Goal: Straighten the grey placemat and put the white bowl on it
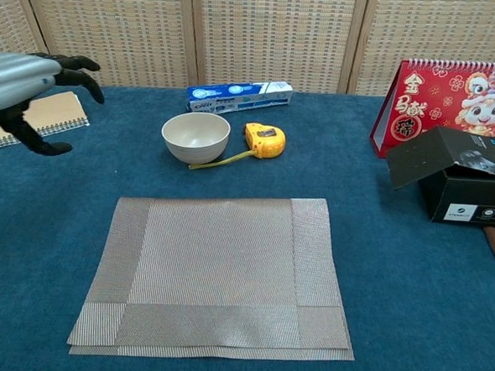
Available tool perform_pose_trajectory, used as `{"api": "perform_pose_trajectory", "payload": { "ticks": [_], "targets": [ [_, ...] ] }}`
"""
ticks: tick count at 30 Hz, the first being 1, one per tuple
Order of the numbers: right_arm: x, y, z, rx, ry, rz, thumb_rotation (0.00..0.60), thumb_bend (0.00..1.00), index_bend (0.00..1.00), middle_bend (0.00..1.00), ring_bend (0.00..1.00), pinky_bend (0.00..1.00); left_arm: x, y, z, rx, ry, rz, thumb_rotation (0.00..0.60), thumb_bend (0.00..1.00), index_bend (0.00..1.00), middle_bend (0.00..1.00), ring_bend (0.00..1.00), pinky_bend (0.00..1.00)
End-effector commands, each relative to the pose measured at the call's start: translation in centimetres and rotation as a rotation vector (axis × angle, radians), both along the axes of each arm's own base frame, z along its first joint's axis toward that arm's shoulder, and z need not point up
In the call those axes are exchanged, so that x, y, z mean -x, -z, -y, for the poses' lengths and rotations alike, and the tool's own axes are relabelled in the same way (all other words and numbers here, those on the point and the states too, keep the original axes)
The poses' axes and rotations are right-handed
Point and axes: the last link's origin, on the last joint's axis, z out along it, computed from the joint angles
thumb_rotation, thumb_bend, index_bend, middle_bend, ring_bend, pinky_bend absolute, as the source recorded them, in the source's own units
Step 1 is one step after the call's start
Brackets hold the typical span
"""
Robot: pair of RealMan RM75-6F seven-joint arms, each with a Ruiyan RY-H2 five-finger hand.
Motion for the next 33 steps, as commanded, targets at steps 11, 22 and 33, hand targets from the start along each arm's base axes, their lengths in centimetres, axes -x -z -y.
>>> {"api": "perform_pose_trajectory", "payload": {
  "ticks": [11, 22, 33],
  "targets": [
    [1.2, -0.4, 1.0, -0.014, 0.051, 0.039, 0.6, 0.09, 0.14, 0.0, 0.0, 0.0, -4.8, 7.7, -5.8, 0.027, -0.023, -0.108, 0.6, 0.33, 0.33, 0.0, 0.0, 0.0],
    [1.5, -0.9, 1.3, -0.001, 0.055, 0.054, 0.6, 0.09, 0.14, 0.0, 0.0, 0.0, -6.7, 11.6, -7.1, 0.054, -0.016, -0.143, 0.6, 0.35, 0.35, 0.0, 0.0, 0.0],
    [1.4, -1.5, 1.4, 0.014, 0.046, 0.089, 0.6, 0.08, 0.15, 0.0, 0.0, 0.0, -7.2, 13.4, -7.3, 0.045, -0.002, -0.159, 0.6, 0.75, 0.55, 0.0, 0.0, 0.0]
  ]
}}
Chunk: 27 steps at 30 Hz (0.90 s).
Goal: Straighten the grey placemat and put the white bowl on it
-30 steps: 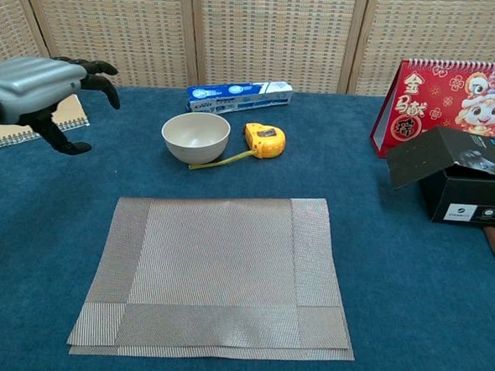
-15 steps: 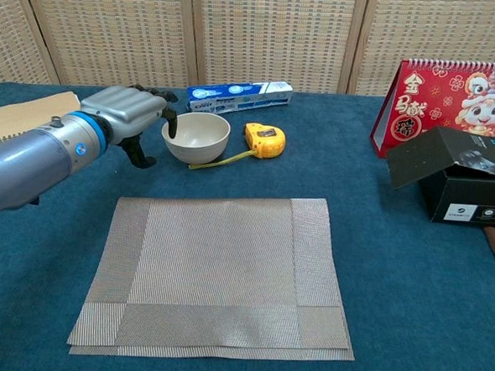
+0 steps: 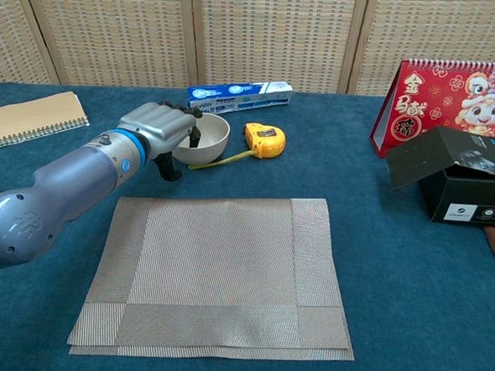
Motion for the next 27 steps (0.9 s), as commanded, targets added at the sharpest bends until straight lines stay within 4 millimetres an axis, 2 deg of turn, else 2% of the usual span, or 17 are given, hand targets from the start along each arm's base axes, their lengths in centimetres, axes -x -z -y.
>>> {"api": "perform_pose_trajectory", "payload": {
  "ticks": [1, 5, 6, 13, 17, 19, 24, 27],
  "targets": [
    [-0.1, -0.1, 0.0, 0.0, -0.004, 0.004, 0.6, 0.08, 0.15, 0.0, 0.0, 0.0, 0.0, 0.3, 0.1, -0.005, 0.011, -0.004, 0.6, 0.78, 0.58, 0.0, 0.0, 0.0],
    [-0.1, 0.0, -0.1, -0.005, -0.007, 0.009, 0.6, 0.08, 0.15, 0.0, 0.0, 0.0, 0.5, -0.1, 0.2, -0.033, 0.023, -0.01, 0.6, 0.81, 0.66, 0.0, 0.0, 0.0],
    [-0.3, 0.1, -0.2, -0.01, -0.012, 0.013, 0.6, 0.08, 0.15, 0.0, 0.0, 0.0, 1.0, -0.7, 0.1, -0.063, 0.024, -0.012, 0.6, 0.82, 0.67, 0.0, 0.0, 0.0],
    [-0.6, 0.2, -0.4, -0.018, -0.022, 0.011, 0.6, 0.08, 0.15, 0.0, 0.0, 0.0, 2.8, -2.8, 0.3, -0.109, 0.029, 0.006, 0.6, 0.84, 0.7, 0.0, 0.0, 0.0],
    [-0.8, 0.3, -0.6, -0.02, -0.029, 0.008, 0.6, 0.08, 0.15, 0.0, 0.0, 0.0, 4.6, -5.2, 0.5, -0.154, 0.031, 0.014, 0.6, 0.84, 0.7, 0.0, 0.0, 0.0],
    [-0.9, 0.4, -0.8, -0.024, -0.032, 0.007, 0.6, 0.08, 0.15, 0.0, 0.0, 0.0, 6.3, -7.2, 0.6, -0.185, 0.027, 0.001, 0.6, 0.84, 0.7, 0.0, 0.0, 0.0],
    [-1.2, 0.6, -0.9, -0.031, -0.04, 0.003, 0.6, 0.08, 0.15, 0.0, 0.0, 0.0, 8.9, -9.8, 1.1, -0.217, 0.008, -0.021, 0.6, 0.84, 0.72, 0.0, 0.0, 0.0],
    [-1.3, 0.8, -1.1, -0.035, -0.046, -0.002, 0.6, 0.08, 0.15, 0.0, 0.0, 0.0, 11.1, -11.7, 1.4, -0.246, -0.022, -0.041, 0.6, 0.84, 0.72, 0.0, 0.0, 0.0]
  ]
}}
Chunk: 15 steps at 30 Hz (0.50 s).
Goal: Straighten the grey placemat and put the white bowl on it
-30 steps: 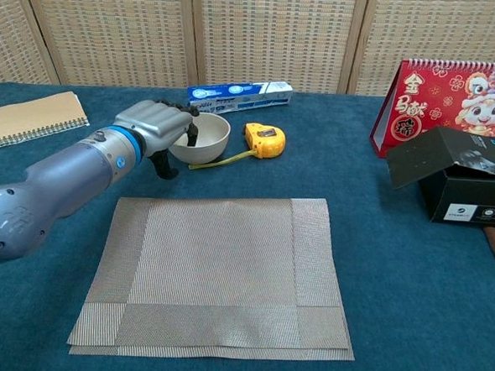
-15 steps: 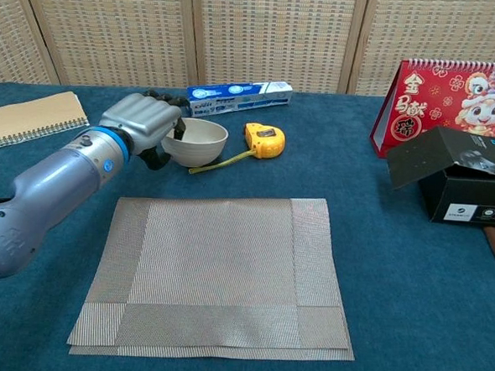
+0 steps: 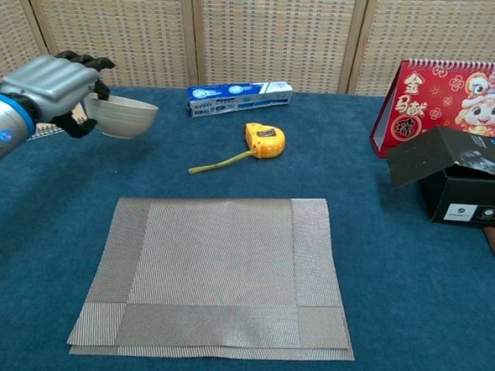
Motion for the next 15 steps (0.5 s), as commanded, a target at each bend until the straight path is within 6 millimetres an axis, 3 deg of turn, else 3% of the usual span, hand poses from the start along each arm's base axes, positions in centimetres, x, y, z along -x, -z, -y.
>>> {"api": "perform_pose_trajectory", "payload": {
  "ticks": [1, 8, 15],
  "targets": [
    [-0.2, 0.2, -0.2, -0.003, -0.005, -0.005, 0.6, 0.08, 0.15, 0.0, 0.0, 0.0, 2.7, -2.1, 0.7, -0.03, -0.039, -0.005, 0.6, 0.84, 0.72, 0.0, 0.0, 0.0],
    [-0.3, 0.5, -0.4, -0.01, -0.003, -0.015, 0.6, 0.08, 0.15, 0.0, 0.0, 0.0, 6.7, -4.5, 1.2, -0.05, -0.115, -0.026, 0.6, 0.83, 0.72, 0.0, 0.0, 0.0],
    [-0.4, 0.7, -0.6, -0.01, -0.006, -0.022, 0.6, 0.08, 0.15, 0.0, 0.0, 0.0, 8.8, -5.0, 1.5, -0.041, -0.163, -0.02, 0.6, 0.79, 0.7, 0.0, 0.0, 0.0]
  ]
}}
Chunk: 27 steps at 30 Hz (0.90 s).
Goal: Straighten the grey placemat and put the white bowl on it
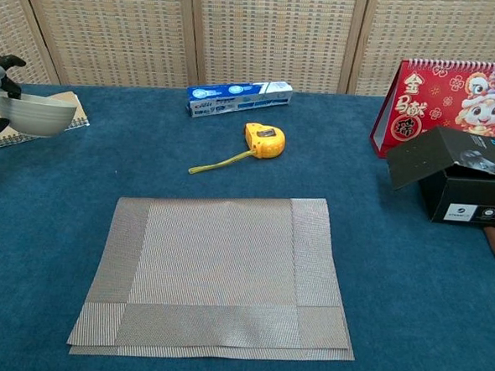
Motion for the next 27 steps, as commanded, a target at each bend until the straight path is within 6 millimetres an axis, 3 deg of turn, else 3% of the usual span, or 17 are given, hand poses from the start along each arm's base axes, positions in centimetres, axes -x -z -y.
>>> {"api": "perform_pose_trajectory", "payload": {
  "ticks": [1, 8, 16, 24, 27],
  "targets": [
    [0.0, 0.1, 0.0, -0.002, 0.002, -0.002, 0.6, 0.08, 0.15, 0.0, 0.0, 0.0, 0.7, 0.0, 0.2, 0.011, -0.014, -0.004, 0.6, 0.76, 0.69, 0.0, 0.0, 0.0],
    [0.1, 0.0, 0.0, 0.002, 0.007, 0.004, 0.6, 0.08, 0.15, 0.0, 0.0, 0.0, 1.7, 0.0, 0.6, 0.031, -0.041, 0.004, 0.6, 0.5, 0.61, 0.0, 0.0, 0.0],
    [0.1, -0.3, 0.0, 0.01, 0.001, 0.018, 0.6, 0.08, 0.14, 0.0, 0.0, 0.0, 2.6, 0.0, 1.2, 0.077, -0.056, -0.003, 0.6, 0.24, 0.41, 0.0, 0.0, 0.0],
    [-0.1, -0.3, 0.0, 0.008, -0.007, 0.026, 0.6, 0.08, 0.14, 0.0, 0.0, 0.0, 3.0, -1.0, 2.0, 0.101, -0.039, 0.035, 0.6, 0.14, 0.22, 0.0, 0.0, 0.0],
    [-0.2, -0.3, -0.1, 0.007, -0.013, 0.029, 0.6, 0.08, 0.14, 0.0, 0.0, 0.0, 1.7, -2.5, 2.1, 0.072, 0.029, 0.129, 0.6, 0.09, 0.2, 0.0, 0.0, 0.0]
  ]
}}
